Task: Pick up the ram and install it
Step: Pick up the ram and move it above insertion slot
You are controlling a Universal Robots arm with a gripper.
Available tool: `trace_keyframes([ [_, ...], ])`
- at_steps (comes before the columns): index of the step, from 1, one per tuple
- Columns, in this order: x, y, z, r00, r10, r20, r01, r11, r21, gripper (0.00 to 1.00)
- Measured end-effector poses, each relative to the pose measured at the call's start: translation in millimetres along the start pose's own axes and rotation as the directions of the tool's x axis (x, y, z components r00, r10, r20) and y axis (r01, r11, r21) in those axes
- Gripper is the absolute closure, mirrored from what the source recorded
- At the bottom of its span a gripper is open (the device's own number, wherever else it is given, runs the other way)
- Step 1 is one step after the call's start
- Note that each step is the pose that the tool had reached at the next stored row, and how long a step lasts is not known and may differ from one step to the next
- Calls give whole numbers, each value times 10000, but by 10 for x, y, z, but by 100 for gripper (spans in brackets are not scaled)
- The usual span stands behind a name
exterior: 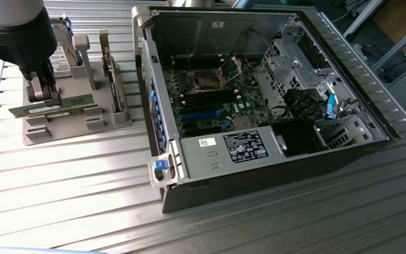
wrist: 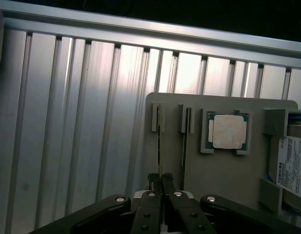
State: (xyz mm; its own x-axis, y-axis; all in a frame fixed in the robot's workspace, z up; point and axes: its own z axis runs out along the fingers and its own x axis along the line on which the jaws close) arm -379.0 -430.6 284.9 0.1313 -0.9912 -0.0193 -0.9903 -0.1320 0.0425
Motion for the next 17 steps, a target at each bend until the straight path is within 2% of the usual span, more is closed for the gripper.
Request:
trace_keyframes([
  [17,-5,11,-254,10000,0,4,0,10000,0,87],
])
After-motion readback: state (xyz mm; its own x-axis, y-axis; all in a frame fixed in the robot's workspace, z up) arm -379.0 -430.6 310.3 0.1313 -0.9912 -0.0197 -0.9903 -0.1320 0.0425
